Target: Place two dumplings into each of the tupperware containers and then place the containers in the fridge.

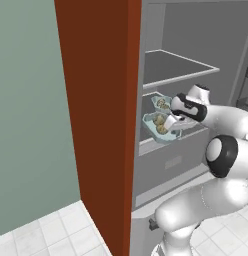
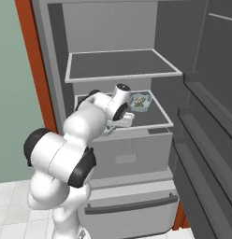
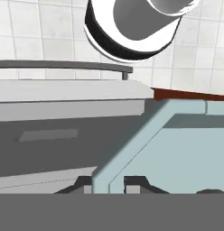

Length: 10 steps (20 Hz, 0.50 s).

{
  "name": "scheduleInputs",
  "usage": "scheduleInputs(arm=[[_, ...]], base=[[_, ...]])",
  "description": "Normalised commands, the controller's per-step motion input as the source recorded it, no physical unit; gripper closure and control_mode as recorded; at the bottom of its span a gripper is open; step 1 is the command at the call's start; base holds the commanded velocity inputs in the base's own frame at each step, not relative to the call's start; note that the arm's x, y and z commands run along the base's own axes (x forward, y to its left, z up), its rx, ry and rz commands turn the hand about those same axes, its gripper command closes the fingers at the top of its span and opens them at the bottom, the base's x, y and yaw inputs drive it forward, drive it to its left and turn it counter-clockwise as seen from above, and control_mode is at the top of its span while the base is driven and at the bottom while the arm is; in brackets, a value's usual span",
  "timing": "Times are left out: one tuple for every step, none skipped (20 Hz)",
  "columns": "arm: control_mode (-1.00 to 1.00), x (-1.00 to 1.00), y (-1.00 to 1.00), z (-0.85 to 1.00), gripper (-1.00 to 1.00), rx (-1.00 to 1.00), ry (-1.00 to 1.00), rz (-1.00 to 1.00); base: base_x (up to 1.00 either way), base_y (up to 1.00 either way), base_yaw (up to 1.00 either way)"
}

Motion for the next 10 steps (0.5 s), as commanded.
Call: scheduleInputs(arm=[[-1.00, 0.20, 0.00, 0.00, 1.00, 0.28, -0.10, 0.00], [-1.00, 0.19, 0.00, 0.00, 1.00, 0.25, -0.11, 0.00], [-1.00, 0.28, 0.00, 0.00, 1.00, 0.19, -0.02, 0.01], [-1.00, 0.34, 0.00, 0.00, 1.00, 0.12, 0.00, 0.02], [-1.00, 0.44, 0.04, 0.00, 1.00, 0.05, 0.00, 0.06], [-1.00, 0.44, 0.04, 0.00, 1.00, 0.01, 0.04, 0.05], [-1.00, 0.39, 0.09, 0.00, 1.00, 0.00, 0.02, 0.05], [-1.00, 0.35, 0.23, 0.00, 1.00, 0.00, 0.02, 0.05], [-1.00, 0.37, 0.24, 0.00, 1.00, -0.04, 0.03, 0.08], [-1.00, 0.41, 0.17, 0.00, 1.00, 0.00, 0.01, 0.07]], base=[[0.00, 0.00, 0.00], [0.00, 0.00, 0.00], [0.00, 0.00, 0.00], [0.00, 0.00, 0.00], [0.00, 0.00, 0.00], [0.00, 0.00, 0.00], [0.00, 0.00, 0.00], [0.00, 0.00, 0.00], [0.00, 0.00, 0.00], [0.00, 0.00, 0.00]])
